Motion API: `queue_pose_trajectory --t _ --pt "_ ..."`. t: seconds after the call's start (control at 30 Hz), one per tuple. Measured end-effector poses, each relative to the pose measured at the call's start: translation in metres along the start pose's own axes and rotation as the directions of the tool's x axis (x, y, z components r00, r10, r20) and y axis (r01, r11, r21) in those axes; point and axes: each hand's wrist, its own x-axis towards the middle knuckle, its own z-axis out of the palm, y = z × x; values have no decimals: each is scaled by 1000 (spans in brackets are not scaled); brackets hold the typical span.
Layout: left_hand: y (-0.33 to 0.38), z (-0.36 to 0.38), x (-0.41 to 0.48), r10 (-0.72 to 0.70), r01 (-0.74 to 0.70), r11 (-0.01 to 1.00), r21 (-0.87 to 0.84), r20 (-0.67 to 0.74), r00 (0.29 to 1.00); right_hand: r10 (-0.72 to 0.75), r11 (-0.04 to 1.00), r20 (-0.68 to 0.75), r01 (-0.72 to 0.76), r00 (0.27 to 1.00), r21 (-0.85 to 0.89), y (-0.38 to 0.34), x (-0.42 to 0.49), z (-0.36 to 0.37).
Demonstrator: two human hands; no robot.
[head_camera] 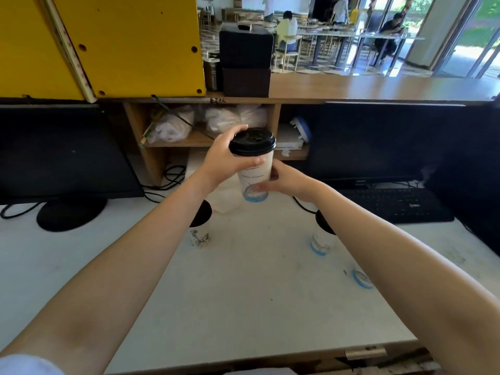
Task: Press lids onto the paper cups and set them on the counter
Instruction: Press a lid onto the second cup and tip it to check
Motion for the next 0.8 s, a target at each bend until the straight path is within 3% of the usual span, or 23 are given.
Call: queue_pose_trajectory --t 0.13,0.3,0.63,0.8 --pt "13 0 7 32 -30 997 -72 29 999 -93 982 -136 113 986 149 -14 -2 -5" --pt "23 0 22 -2 9 989 -148 47 999 -117 980 -292 158 949 121 -28 2 -17" --pt "-10 24 9 -170 178 954 -243 52 984 9 983 -321 51 947 178 1 13 9" --pt "-55 47 -14 -281 277 925 -260 23 960 117 952 -291 -24 950 305 39 18 53"
